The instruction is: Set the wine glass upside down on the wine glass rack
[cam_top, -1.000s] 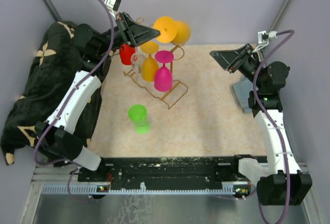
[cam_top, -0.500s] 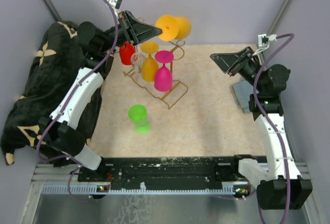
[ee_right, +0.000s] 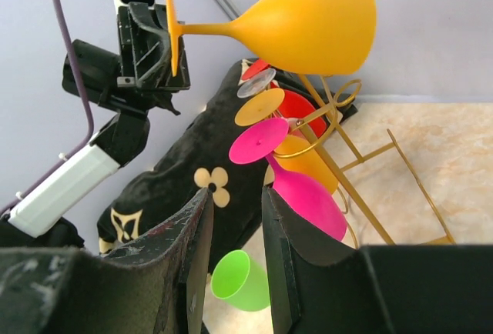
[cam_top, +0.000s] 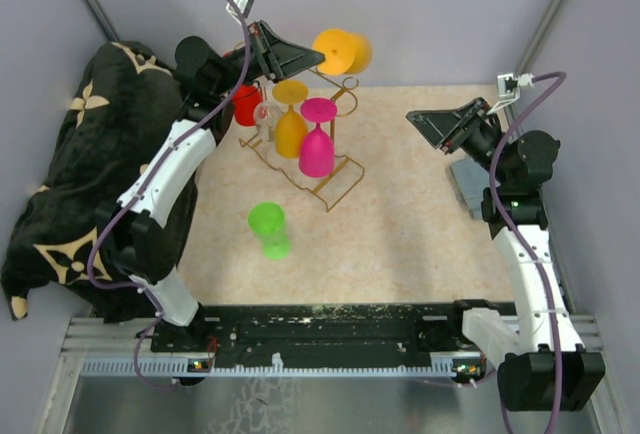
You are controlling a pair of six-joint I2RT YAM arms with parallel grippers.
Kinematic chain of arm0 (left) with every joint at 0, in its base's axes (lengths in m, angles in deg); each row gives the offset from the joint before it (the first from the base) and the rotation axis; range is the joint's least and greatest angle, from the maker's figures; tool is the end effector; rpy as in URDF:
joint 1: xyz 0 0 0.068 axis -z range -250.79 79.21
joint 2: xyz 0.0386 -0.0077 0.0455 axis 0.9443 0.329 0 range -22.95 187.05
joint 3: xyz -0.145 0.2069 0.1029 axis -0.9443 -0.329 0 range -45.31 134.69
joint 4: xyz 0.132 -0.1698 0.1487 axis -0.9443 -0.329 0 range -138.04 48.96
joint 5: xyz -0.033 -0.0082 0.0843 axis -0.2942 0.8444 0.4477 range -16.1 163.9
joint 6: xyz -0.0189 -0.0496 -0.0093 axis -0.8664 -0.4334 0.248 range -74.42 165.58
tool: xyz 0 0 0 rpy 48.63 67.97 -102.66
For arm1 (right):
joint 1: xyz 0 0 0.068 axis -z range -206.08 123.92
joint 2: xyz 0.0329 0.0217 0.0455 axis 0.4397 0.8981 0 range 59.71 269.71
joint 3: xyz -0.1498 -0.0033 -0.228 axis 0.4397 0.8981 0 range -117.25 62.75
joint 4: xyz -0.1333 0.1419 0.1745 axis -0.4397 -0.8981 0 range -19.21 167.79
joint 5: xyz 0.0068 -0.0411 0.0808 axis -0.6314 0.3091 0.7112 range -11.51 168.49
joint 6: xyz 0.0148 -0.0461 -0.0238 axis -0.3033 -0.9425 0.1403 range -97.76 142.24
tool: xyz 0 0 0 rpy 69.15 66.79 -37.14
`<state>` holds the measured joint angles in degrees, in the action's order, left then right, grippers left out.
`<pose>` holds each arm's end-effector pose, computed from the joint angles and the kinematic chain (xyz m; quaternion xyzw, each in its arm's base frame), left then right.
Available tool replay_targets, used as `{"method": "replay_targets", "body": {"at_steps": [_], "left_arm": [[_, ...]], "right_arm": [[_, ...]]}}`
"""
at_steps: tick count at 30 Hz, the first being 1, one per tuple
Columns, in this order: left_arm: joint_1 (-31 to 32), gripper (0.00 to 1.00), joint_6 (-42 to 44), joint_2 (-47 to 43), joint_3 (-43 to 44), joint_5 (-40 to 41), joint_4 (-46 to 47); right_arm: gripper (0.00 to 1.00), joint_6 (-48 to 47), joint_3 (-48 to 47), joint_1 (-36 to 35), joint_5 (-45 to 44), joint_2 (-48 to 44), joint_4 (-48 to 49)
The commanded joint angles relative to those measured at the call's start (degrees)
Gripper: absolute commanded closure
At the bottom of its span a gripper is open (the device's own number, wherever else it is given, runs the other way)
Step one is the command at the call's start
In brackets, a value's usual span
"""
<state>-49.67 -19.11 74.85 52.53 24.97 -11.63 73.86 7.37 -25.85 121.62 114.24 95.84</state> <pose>0.3499 -0.1639 0.4831 0.1618 0.5588 -0.6881 0.4336 0.2055 0.0236 0.4244 -0.0325 0.6171 0.5205 0.5892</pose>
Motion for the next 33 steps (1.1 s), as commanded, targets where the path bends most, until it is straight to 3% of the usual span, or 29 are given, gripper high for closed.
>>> {"method": "replay_targets", "body": {"at_steps": [1, 9, 19, 24, 33], "left_arm": [[-0.1, 1.0, -0.7, 0.8, 3.1, -0.5, 4.3], [0.1, 1.0, 2.0, -0.5, 2.2, -1.0, 1.6], [0.2, 1.0, 2.0, -2.4, 0.3, -1.0, 1.9], [0.2, 1.0, 2.3, -2.9, 0.4, -1.0, 1.4], [0.2, 1.0, 2.5, -3.1, 0.5, -1.3, 0.7]], "right_arm": [[0.67, -0.2, 0.3, 0.5, -0.6, -1.9, 2.6], [0.67, 3.6, -8.2, -0.2, 0.8, 2.8, 4.2], [0.67, -3.9, -33.3, -9.2, -0.7, 17.7, -10.5], [0.67, -7.8, -38.5, -14.3, -2.7, 22.0, -16.1], [0.67, -9.4, -41.2, -17.9, -4.0, 24.7, -17.4]]}}
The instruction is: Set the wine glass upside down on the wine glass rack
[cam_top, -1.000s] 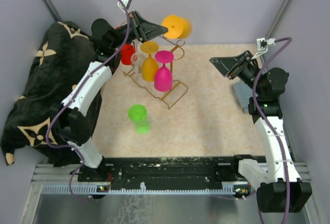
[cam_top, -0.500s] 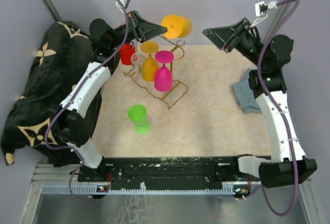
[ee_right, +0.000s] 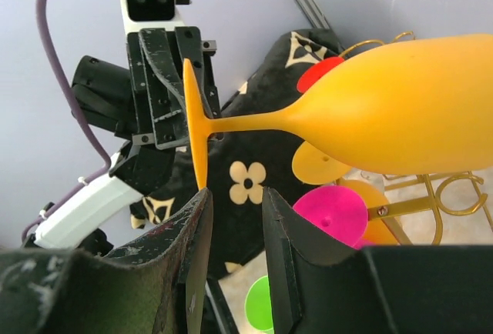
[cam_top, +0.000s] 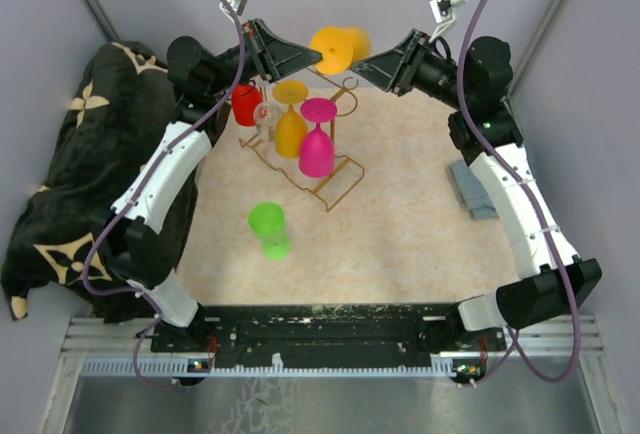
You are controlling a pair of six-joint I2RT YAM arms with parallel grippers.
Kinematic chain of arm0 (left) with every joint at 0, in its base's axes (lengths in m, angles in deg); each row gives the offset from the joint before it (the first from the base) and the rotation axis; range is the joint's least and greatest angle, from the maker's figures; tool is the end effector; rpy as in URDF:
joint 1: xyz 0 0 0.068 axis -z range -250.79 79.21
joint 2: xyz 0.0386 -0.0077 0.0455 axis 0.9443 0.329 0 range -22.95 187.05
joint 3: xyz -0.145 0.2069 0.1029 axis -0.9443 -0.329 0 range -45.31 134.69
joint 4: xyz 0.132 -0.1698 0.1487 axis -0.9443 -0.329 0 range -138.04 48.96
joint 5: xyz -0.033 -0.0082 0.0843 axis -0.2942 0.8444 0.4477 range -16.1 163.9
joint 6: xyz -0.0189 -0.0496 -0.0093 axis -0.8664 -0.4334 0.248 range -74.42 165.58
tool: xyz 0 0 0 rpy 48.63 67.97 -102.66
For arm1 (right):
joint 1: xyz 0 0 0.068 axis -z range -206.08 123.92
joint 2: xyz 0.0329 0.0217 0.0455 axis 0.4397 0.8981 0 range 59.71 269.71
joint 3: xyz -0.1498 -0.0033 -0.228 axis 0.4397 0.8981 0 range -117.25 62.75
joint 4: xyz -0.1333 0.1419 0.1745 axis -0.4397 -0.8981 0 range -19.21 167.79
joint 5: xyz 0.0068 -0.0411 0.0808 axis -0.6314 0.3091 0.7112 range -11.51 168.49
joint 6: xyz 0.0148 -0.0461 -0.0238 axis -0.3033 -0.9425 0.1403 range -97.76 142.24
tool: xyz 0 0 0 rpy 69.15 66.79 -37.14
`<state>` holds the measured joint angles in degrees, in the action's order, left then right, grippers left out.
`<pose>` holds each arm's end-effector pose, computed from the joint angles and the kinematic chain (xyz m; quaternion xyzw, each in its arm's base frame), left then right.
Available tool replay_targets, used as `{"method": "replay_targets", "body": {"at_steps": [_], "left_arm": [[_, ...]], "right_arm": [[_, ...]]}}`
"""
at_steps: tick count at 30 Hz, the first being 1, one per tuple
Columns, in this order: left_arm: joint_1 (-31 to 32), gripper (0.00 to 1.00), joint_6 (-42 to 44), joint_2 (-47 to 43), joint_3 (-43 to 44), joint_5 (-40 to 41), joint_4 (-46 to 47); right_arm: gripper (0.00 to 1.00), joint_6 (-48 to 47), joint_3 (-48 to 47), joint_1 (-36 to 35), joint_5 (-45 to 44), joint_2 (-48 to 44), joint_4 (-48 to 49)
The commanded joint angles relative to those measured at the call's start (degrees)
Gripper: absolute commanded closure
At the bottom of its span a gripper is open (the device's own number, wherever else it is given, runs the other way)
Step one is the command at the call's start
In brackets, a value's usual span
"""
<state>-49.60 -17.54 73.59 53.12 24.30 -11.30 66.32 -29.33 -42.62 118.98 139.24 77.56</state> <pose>0.3403 -0.1610 0.4947 0.1836 0.5443 -0.6836 0.4502 0.2779 0.1067 0.5064 -0.1217 0.6357 0.5561 0.5214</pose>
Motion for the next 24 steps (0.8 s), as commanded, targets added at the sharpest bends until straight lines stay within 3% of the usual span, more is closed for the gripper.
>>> {"method": "replay_targets", "body": {"at_steps": [1, 24], "left_arm": [[0.1, 1.0, 1.0, -1.9, -0.1, -0.7, 0.4], [0.7, 1.0, 3.4, -2.8, -0.5, 0.0, -2.2]], "right_arm": [[0.67, -1.9, -4.8, -1.5, -1.4, 0.0, 0.8], [0.67, -2.4, -8.0, -5.3, -3.2, 2.7, 1.2]]}}
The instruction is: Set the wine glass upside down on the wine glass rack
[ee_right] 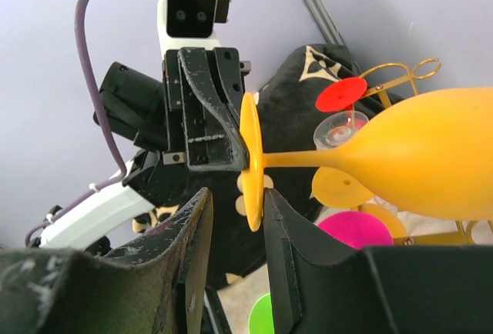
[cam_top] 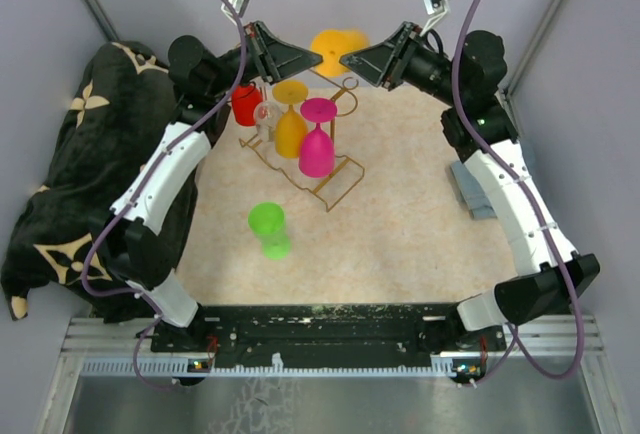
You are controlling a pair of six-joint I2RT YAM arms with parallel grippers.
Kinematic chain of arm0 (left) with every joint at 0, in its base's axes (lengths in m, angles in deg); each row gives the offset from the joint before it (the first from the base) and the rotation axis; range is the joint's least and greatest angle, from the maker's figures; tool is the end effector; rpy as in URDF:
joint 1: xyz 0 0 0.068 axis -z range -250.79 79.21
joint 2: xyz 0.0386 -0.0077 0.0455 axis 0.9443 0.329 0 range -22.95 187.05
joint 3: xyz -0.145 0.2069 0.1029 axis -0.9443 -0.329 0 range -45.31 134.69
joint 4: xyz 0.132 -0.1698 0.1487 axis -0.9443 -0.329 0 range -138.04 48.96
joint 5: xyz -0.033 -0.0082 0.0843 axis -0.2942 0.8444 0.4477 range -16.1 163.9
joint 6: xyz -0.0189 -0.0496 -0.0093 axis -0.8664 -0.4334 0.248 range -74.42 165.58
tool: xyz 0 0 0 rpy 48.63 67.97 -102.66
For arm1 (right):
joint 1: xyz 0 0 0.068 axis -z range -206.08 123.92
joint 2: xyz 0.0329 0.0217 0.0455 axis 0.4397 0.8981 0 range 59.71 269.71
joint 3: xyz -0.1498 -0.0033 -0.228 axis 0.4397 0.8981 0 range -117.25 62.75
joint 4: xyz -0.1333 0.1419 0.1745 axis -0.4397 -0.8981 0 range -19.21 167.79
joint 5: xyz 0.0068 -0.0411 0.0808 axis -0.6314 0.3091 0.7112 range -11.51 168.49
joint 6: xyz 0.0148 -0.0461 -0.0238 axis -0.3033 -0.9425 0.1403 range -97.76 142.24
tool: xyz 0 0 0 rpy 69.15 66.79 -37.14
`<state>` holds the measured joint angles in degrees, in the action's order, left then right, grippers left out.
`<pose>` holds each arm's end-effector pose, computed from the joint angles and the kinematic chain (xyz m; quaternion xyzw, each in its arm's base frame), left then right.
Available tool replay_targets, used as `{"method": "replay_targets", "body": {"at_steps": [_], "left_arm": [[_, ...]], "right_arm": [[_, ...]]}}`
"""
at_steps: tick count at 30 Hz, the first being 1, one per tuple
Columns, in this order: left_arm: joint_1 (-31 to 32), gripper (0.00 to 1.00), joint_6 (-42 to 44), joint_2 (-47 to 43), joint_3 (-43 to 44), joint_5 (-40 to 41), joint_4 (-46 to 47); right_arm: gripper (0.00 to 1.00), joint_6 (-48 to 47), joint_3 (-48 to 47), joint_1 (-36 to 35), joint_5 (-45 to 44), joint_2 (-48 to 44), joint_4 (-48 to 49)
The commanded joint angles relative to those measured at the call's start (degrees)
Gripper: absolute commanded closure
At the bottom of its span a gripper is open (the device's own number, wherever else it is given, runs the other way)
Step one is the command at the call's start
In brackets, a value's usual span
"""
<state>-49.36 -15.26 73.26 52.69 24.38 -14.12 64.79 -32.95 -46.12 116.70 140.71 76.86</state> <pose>0.3407 -0.1628 0.4902 0.1832 0.5572 -0.6748 0.4479 0.2737 0.1233 0.5187 -0.1387 0.6223 0.5587 0.5304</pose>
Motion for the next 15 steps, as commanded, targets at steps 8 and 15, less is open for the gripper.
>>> {"method": "replay_targets", "body": {"at_steps": [8, 15], "left_arm": [[0.5, 1.0, 1.6, -3.2, 0.0, -0.1, -0.2], [0.5, 1.0, 2.1, -3.7, -0.2, -0.1, -0.7]], "right_arm": [[0.8, -1.6, -5.0, -2.8, -2.2, 1.8, 0.8], [1.0, -1.9, -4.4, -2.8, -3.7, 1.2, 0.4]]}}
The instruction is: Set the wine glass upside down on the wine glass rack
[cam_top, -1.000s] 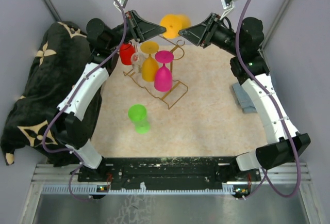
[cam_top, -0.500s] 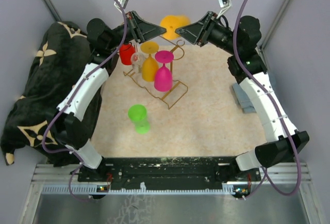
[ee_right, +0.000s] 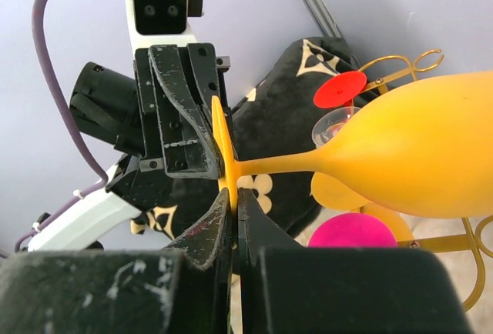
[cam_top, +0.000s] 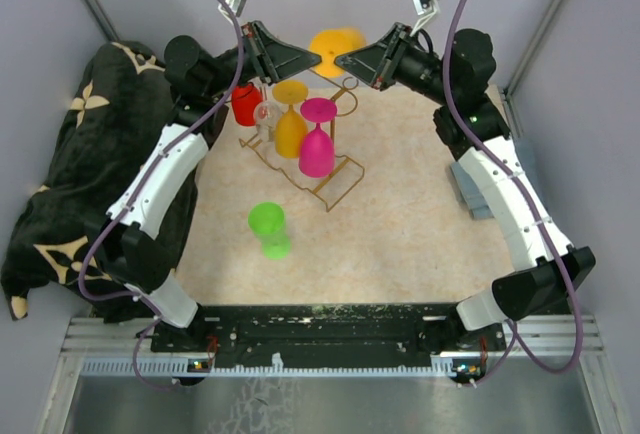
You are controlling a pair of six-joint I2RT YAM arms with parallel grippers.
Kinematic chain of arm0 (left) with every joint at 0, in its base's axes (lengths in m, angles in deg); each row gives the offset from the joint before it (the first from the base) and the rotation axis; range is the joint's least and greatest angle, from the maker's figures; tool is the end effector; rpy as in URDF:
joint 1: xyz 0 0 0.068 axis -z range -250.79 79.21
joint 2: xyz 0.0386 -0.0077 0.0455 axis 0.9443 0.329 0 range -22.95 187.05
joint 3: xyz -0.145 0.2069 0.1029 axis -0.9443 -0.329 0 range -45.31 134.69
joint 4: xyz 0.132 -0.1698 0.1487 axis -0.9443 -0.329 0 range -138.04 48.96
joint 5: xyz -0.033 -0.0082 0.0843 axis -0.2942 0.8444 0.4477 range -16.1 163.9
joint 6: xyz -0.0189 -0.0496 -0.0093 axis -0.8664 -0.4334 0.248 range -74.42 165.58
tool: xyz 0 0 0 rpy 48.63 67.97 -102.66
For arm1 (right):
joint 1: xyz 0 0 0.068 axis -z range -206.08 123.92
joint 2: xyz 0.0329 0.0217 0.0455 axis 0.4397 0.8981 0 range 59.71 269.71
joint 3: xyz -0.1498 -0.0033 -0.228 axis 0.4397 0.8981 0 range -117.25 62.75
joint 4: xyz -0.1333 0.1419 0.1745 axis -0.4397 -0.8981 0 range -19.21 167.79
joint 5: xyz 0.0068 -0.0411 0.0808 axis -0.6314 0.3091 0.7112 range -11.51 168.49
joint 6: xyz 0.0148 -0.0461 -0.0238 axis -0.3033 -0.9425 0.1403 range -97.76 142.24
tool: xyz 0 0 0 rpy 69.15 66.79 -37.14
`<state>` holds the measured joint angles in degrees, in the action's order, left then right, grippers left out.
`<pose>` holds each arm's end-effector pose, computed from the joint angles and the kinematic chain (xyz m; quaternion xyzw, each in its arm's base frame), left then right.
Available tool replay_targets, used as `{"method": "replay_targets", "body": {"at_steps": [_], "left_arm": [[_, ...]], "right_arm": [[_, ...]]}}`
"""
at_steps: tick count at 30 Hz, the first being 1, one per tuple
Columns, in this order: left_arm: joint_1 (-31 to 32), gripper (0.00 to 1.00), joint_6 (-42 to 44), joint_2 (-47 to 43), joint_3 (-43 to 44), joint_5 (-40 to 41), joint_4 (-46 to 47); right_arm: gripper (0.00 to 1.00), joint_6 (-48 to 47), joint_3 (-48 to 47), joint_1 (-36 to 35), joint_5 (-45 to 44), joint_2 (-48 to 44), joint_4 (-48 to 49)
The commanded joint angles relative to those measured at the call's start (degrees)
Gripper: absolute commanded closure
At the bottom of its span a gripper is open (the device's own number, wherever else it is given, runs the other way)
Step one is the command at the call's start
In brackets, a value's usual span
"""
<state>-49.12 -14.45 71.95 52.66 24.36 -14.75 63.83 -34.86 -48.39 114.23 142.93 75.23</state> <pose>0.3325 -0.1612 0.4972 0.1910 0.5517 -0.6727 0.4545 0.2806 0.1377 0.5157 -0.1343 0.6315 0.5550 0.5245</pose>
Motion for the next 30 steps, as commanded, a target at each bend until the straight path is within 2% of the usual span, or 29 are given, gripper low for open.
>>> {"method": "replay_targets", "body": {"at_steps": [1, 6, 17, 22, 30], "left_arm": [[0.3, 1.0, 1.5, -2.5, -0.3, -0.1, -0.2], [0.2, 0.92, 3.8, -3.8, -1.3, 0.6, -1.3], [-2.3, 0.54, 4.5, -7.5, -6.6, 0.3, -0.4], [-4.5, 0.5, 3.9, -10.1, -10.2, -0.1, 0.7], [-9.6, 0.5, 0.8, -14.3, -14.5, -1.3, 4.0]], "right_arm": [[1.0, -1.1, -2.4, -0.5, -1.5, -1.3, 2.0], [1.0, -1.6, -2.4, -0.6, -2.2, -2.2, 1.9], [1.0, -4.4, -1.8, -0.4, -5.0, -3.4, 2.4], [1.0, -4.3, -1.9, -0.1, -5.1, -2.7, 2.8], [1.0, -1.1, -0.9, 3.4, -4.2, -1.4, 5.5]]}}
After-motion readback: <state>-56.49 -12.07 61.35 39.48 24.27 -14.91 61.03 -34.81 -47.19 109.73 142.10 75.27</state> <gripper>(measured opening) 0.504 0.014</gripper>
